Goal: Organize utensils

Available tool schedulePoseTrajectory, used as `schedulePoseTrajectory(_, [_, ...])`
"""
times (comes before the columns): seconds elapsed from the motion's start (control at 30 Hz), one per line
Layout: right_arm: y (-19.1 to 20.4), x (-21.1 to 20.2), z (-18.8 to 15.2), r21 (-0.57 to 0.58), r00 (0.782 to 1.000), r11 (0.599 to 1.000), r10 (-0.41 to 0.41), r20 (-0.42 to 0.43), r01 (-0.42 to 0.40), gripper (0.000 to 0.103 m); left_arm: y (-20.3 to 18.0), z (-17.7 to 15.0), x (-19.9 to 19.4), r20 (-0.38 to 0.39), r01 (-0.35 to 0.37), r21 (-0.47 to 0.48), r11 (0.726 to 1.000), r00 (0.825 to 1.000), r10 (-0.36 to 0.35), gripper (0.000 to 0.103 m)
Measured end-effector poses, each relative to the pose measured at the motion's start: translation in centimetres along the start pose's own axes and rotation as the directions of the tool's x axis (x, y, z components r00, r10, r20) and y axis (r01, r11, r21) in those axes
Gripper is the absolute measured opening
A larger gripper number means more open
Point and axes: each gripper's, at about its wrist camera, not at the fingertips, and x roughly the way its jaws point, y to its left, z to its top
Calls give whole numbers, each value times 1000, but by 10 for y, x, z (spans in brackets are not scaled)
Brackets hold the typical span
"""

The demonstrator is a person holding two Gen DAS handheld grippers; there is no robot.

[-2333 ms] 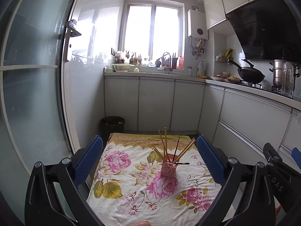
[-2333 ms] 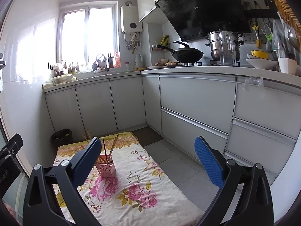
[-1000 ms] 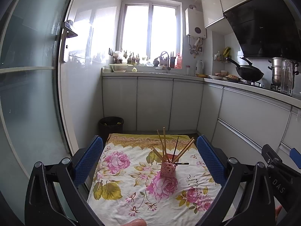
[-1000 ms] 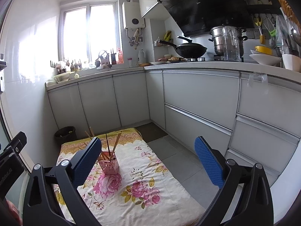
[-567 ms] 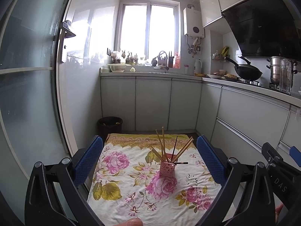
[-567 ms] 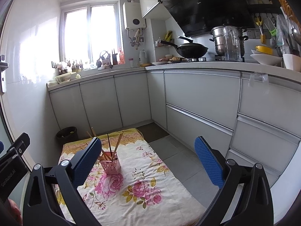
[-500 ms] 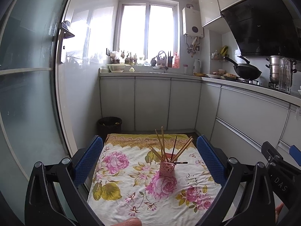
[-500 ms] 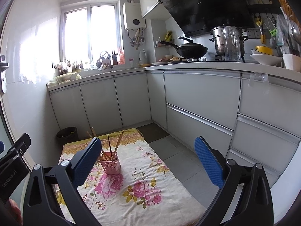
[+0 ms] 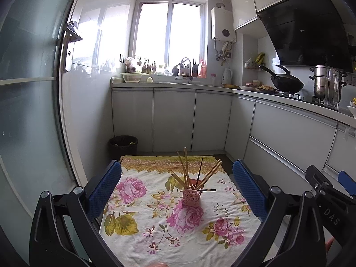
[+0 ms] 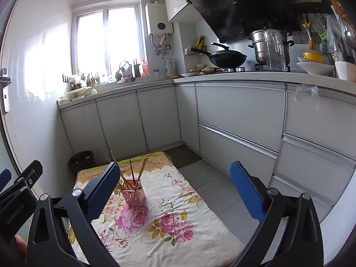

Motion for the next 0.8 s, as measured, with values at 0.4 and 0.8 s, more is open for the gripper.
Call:
schedulePoseTrajectory(0.4, [2,-1,-3,-1,1000,1000,1,-4,-1,96,4,2,-4,44,-32,0,999,999,32,96])
schedulePoseTrajectory(0.8, [-1,0,-2,9,1000,1000,-6,-6,6,96,3,2,-10,114,-10,12,1000,993,9,95])
